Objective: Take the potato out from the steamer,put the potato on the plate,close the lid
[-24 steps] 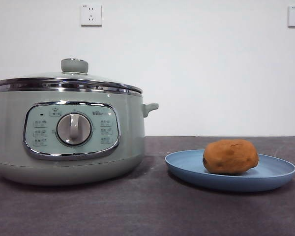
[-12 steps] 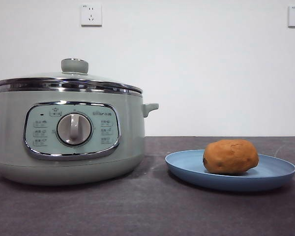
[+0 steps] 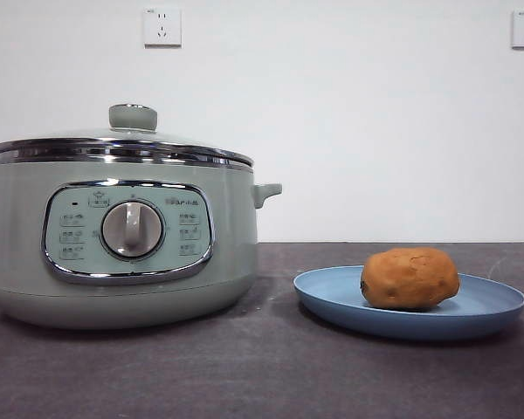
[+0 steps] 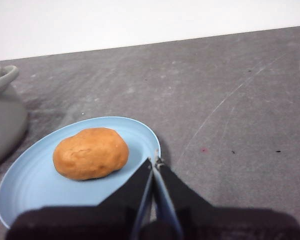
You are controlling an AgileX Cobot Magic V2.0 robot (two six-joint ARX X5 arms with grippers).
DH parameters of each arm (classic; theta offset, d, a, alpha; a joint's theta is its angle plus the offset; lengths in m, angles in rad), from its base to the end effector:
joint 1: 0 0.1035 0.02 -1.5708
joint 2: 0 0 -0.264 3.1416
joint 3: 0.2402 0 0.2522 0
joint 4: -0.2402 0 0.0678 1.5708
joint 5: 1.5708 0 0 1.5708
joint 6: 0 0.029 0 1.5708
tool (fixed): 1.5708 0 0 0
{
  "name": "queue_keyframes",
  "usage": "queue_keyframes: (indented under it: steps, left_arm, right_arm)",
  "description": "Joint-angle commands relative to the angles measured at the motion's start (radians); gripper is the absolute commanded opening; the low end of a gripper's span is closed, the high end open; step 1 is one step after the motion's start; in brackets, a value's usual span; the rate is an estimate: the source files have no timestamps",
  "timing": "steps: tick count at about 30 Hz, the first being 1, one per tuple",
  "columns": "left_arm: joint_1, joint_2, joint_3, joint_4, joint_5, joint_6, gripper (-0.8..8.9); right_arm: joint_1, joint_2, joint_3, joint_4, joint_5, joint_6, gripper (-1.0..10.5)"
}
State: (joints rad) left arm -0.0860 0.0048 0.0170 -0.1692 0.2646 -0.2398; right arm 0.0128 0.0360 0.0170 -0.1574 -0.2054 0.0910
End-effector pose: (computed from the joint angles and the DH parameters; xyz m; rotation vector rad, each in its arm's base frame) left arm 0.0938 -0.0157 0.1528 -0.2509 0.1984 -0.3294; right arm 0.0968 0.0072 0.1515 0.1074 0.1857 0.2095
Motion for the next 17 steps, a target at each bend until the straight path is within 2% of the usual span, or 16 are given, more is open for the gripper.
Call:
queue_keyframes:
  steps: [1,17]
  left_arm:
    - [0.003,-0.002,-0.013,0.003,-0.001,-0.001,-0.03]
    - [0.003,-0.002,-0.013,0.003,-0.001,-0.001,-0.03]
  right_arm:
    - [0.0,-0.011,-0.011,-0.013,0.002,0.029,0.0]
    - [0.0,-0.01,-0.011,-0.007,0.003,0.028,0.0]
